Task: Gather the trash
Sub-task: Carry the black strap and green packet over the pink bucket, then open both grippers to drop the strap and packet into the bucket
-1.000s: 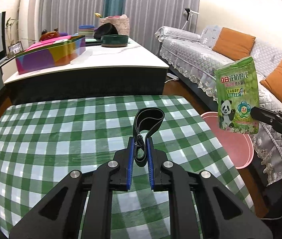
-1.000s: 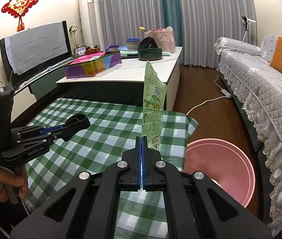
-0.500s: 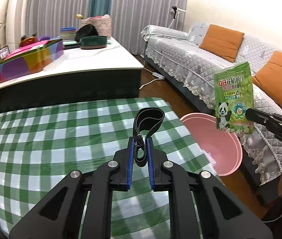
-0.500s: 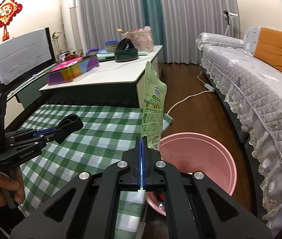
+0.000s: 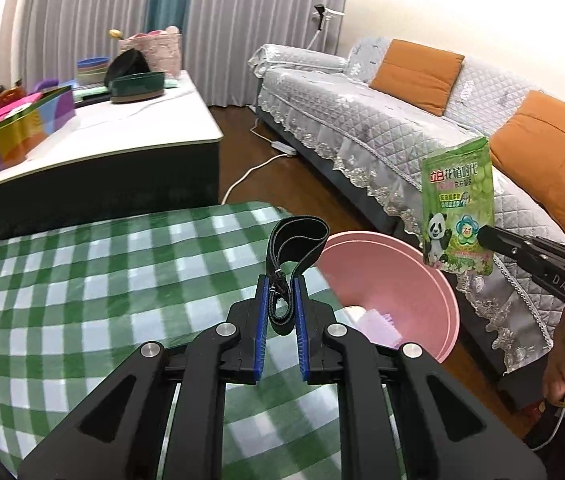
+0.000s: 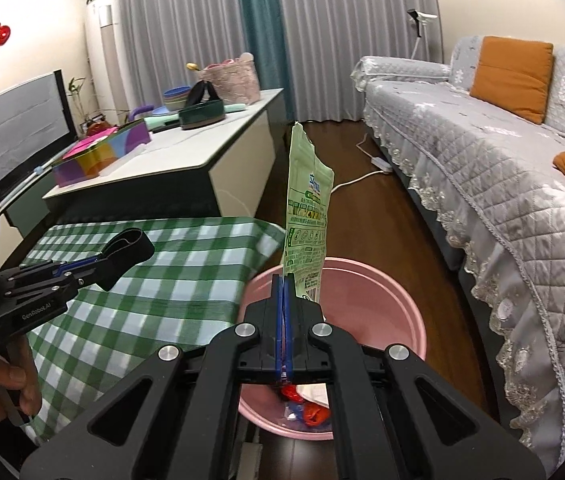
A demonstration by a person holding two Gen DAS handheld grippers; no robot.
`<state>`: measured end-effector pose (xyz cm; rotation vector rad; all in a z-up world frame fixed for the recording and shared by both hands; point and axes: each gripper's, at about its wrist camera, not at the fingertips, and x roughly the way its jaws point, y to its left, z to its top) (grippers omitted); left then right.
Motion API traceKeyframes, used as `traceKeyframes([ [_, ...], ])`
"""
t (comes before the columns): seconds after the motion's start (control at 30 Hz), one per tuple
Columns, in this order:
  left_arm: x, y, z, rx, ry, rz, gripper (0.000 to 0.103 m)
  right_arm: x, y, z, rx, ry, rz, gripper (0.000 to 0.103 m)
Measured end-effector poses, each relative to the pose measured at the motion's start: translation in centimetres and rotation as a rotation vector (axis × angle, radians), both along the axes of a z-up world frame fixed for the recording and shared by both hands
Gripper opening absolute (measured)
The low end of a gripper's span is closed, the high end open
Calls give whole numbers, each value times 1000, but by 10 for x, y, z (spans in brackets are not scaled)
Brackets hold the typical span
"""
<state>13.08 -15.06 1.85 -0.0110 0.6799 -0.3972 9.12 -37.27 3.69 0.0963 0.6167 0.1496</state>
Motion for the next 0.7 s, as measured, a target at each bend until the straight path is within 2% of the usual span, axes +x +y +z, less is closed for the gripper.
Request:
traceKeyframes([
  [0.4, 29, -64, 1, 1, -5, -95, 12, 14, -21, -13, -13, 36, -54, 1],
  [0.7, 50, -86, -10, 5, 10, -120, 12, 23, -30, -21, -9, 59, -79, 1],
])
